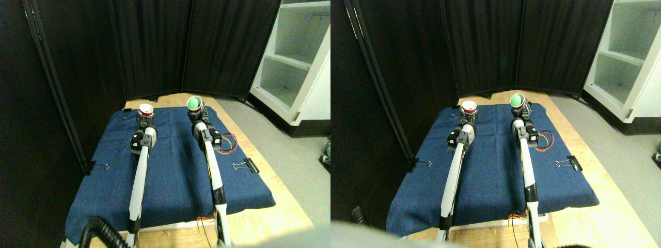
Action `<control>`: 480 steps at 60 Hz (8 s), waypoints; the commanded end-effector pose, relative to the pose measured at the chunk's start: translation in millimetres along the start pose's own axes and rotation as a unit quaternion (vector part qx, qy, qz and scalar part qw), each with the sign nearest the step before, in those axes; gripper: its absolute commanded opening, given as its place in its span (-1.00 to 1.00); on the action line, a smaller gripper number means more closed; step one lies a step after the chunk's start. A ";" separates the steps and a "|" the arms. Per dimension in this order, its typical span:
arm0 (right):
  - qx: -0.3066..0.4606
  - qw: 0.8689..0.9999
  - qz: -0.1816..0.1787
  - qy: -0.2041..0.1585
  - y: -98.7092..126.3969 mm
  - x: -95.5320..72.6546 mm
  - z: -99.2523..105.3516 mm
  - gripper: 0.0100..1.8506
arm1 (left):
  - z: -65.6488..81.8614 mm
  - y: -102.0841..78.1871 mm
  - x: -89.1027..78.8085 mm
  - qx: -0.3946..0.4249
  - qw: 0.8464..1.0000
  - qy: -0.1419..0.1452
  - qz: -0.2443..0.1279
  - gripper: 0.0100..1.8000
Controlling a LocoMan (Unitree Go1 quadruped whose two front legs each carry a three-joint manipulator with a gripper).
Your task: Pour (bimanual)
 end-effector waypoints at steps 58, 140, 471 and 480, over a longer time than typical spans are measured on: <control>-0.017 0.998 0.047 0.031 65.5 0.6 -9.8 -0.65 | -33.7 -40.8 3.1 -0.013 0.999 0.032 -0.020 -0.64; -0.187 0.976 0.090 0.067 95.7 -27.5 -14.9 -0.65 | -56.3 -44.0 -20.9 -0.019 0.997 0.070 -0.019 -0.64; 0.194 0.977 -0.080 -0.038 -68.1 4.8 -28.4 -0.65 | -25.6 26.9 17.6 -0.018 0.997 -0.062 0.030 -0.64; 0.196 0.976 -0.084 -0.038 -64.8 5.2 -30.9 -0.65 | -22.6 33.1 21.6 -0.020 0.997 -0.072 0.033 -0.64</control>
